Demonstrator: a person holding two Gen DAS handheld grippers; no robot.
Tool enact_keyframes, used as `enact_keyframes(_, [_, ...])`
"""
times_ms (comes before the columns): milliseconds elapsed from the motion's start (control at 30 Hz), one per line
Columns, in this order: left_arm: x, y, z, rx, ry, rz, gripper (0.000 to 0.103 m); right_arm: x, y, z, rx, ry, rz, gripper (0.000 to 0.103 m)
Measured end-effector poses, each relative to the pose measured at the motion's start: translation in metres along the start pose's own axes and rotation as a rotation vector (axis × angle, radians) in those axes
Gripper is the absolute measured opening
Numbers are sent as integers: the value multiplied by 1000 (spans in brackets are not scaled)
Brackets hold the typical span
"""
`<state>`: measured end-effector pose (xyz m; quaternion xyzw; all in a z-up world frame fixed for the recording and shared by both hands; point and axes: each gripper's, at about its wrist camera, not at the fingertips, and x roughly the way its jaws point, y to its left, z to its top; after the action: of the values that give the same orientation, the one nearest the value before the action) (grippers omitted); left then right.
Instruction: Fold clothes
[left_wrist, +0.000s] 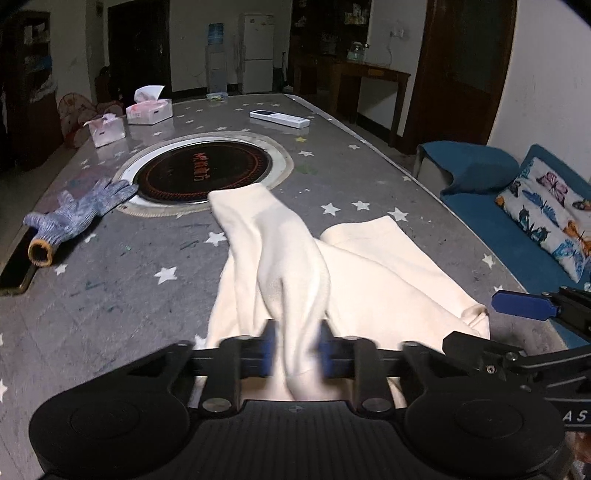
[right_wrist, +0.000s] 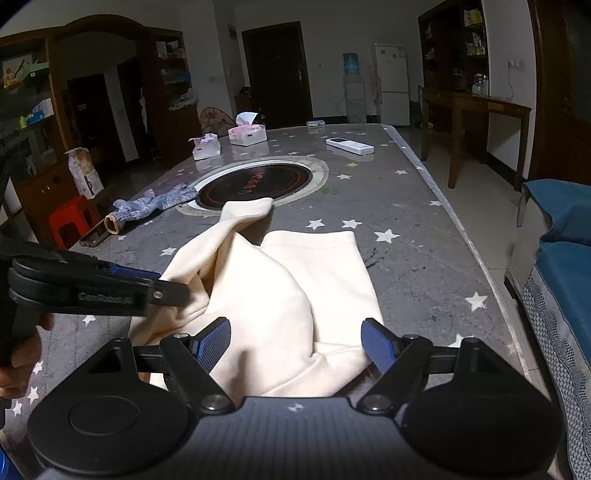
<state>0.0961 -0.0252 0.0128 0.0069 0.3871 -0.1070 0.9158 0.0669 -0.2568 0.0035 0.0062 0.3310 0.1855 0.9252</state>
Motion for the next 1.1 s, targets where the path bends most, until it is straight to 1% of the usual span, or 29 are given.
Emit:
enact_keyframes(100, [-5,9,-5,-26,-6,0,9,1,5,2,-14,2,11,79])
enact_keyframes(333, [-29,28,-24,-97,-39,17,6,13,17,12,-72,4,41,78])
enact_keyframes(500, [-40,42,-37,-126,-37,46,6,39,22,31,-120,16,74,72])
enact_keyframes(533, [-41,44,-37,-129,-34,49,6,44,22,34,-129,19,82,71])
enact_keyframes(567, [-42,46,-38,-132,-32,52,6,52,24,38,-143,23,89,66])
enact_keyframes(633, [-43,48,-38,-130,-32,57,8,65,26,45,-160,34,96,64])
enact_keyframes(733, [-44,46,-33,-120,-41,62,12,82,31,53,-185,57,125,56])
enact_keyframes(867, [-43,44,-28,-108,-52,62,40,94,37,56,-243,69,149,56])
enact_keyframes(900, [-43,44,-26,-104,-54,62,44,96,38,57,-248,72,153,56])
enact_keyframes(933, [-43,43,-25,-101,-56,62,44,99,39,58,-254,76,156,55])
enact_keyframes(967, [-42,43,-24,-100,-55,56,45,102,40,59,-258,82,156,50])
enact_keyframes(1033, [-41,44,-22,-106,-50,50,48,108,40,60,-255,94,163,49])
enact_keyframes(1067, [-40,45,-21,-113,-47,49,52,110,40,60,-260,99,164,48])
enact_keyframes(1100, [-39,46,-20,-118,-44,48,54,111,41,60,-265,104,165,48])
